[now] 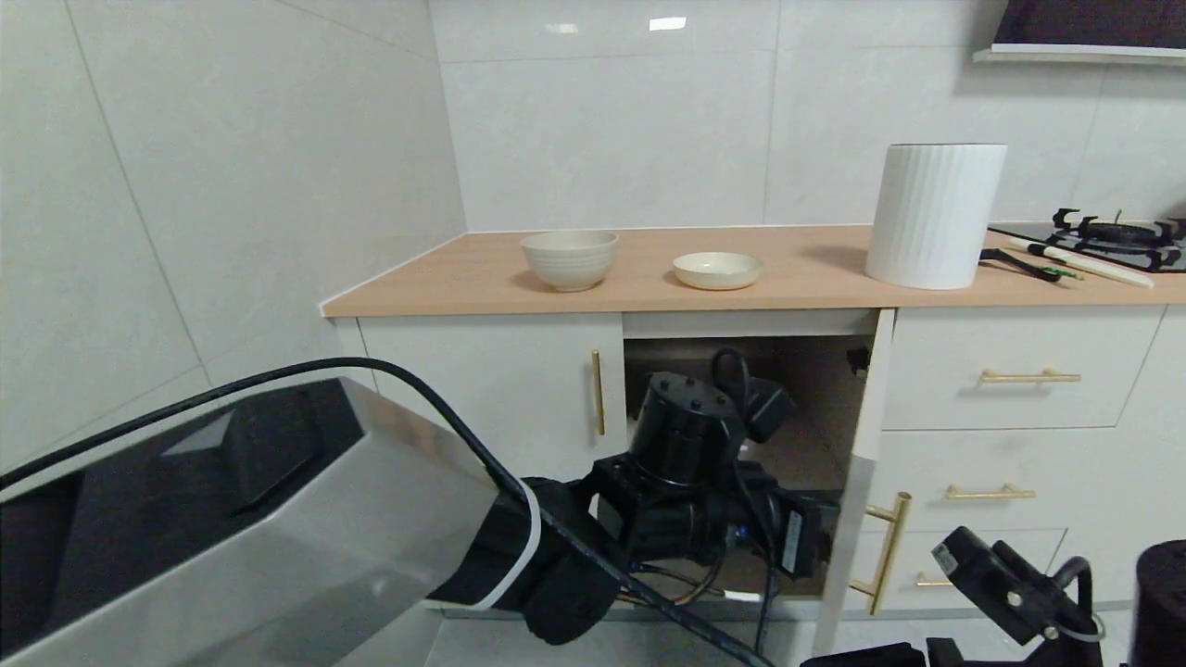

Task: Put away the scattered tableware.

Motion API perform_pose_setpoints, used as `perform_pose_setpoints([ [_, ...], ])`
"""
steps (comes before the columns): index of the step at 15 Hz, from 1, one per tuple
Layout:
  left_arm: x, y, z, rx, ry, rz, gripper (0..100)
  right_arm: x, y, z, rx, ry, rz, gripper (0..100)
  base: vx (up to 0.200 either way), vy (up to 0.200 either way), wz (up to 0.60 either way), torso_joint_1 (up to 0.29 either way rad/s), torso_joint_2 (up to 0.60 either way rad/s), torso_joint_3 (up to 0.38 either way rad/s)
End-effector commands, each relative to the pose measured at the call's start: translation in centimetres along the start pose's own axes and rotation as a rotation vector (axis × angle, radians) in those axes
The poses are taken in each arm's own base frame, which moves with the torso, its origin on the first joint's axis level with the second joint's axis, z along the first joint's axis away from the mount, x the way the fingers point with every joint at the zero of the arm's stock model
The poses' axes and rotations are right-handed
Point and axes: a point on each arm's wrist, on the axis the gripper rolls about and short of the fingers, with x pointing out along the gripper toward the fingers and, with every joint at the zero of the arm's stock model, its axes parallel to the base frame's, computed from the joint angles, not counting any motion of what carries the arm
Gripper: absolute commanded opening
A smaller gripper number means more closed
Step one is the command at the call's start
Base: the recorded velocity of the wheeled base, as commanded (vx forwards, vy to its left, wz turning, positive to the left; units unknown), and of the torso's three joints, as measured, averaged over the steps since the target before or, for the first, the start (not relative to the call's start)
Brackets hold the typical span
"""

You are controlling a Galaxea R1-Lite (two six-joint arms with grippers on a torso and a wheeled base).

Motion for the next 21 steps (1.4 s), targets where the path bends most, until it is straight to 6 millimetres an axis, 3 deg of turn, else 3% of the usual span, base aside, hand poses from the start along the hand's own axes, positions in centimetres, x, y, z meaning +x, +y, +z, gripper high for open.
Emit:
perform_pose_setpoints([
  [1, -1.6, -3.9, 1.6, 0.061, -0.040, -0.047, 0, -1.4, 2.0, 0.7, -0.065, -0.067, 0.070, 100, 0.000, 0.000, 0.00, 0.000, 0.00, 0.000],
  [2, -2.2, -3.9, 1.7, 0.058, -0.049, -0.018, 0, -1.3, 2.0, 0.7, -0.064, -0.066, 0.068, 100, 0.000, 0.000, 0.00, 0.000, 0.00, 0.000],
  [3, -3.7, -2.3, 2.0, 0.039, -0.077, 0.077, 0, -0.9, 1.7, 0.6, -0.055, -0.057, 0.050, 100, 0.000, 0.000, 0.00, 0.000, 0.00, 0.000],
  [4, -5.8, -0.6, 2.2, 0.010, -0.100, 0.159, 0, -0.4, 1.5, 1.0, -0.056, -0.074, 0.019, 100, 0.000, 0.000, 0.00, 0.000, 0.00, 0.000],
  [6, -9.5, 0.8, 2.4, -0.063, -0.133, 0.228, 0, 0.6, 1.5, 2.8, -0.074, -0.122, 0.006, 100, 0.000, 0.000, 0.00, 0.000, 0.00, 0.000],
  [10, -16.3, 1.8, 3.2, -0.053, -0.228, 0.343, 0, 5.6, -1.0, 5.9, -0.074, -0.167, -0.145, 100, 0.000, 0.000, 0.00, 0.000, 0.00, 0.000],
  [11, -18.8, 2.0, 3.2, -0.059, -0.251, 0.393, 0, 7.4, -2.3, 7.7, -0.095, -0.186, -0.244, 100, 0.000, 0.000, 0.00, 0.000, 0.00, 0.000],
  [12, -19.6, 2.1, 3.3, -0.061, -0.262, 0.410, 0, 7.9, -2.7, 8.3, -0.107, -0.186, -0.285, 100, 0.000, 0.000, 0.00, 0.000, 0.00, 0.000],
  [13, -21.6, 2.5, 3.4, -0.071, -0.286, 0.457, 0, 8.7, -3.3, 10.1, -0.121, -0.189, -0.414, 100, 0.000, 0.000, 0.00, 0.000, 0.00, 0.000],
  [15, -24.1, 3.4, 3.8, -0.094, -0.322, 0.536, 0, 8.9, -3.3, 13.8, -0.086, -0.137, -0.529, 100, 0.000, 0.000, 0.00, 0.000, 0.00, 0.000],
  [16, -24.5, 3.5, 3.8, -0.096, -0.331, 0.549, 0, 8.8, -3.3, 14.6, -0.080, -0.131, -0.542, 100, 0.000, 0.000, 0.00, 0.000, 0.00, 0.000],
  [17, -25.8, 3.6, 3.9, -0.108, -0.343, 0.584, 100, 8.5, -3.1, 16.2, -0.079, -0.141, -0.559, 100, 0.000, 0.000, 0.00, 0.000, 0.00, 0.000],
  [21, -27.3, 4.9, 4.0, -0.141, -0.366, 0.640, 100, 7.6, -3.5, 16.4, -0.069, -0.160, -0.666, 100, 0.000, 0.000, 0.00, 0.000, 0.00, 0.000],
])
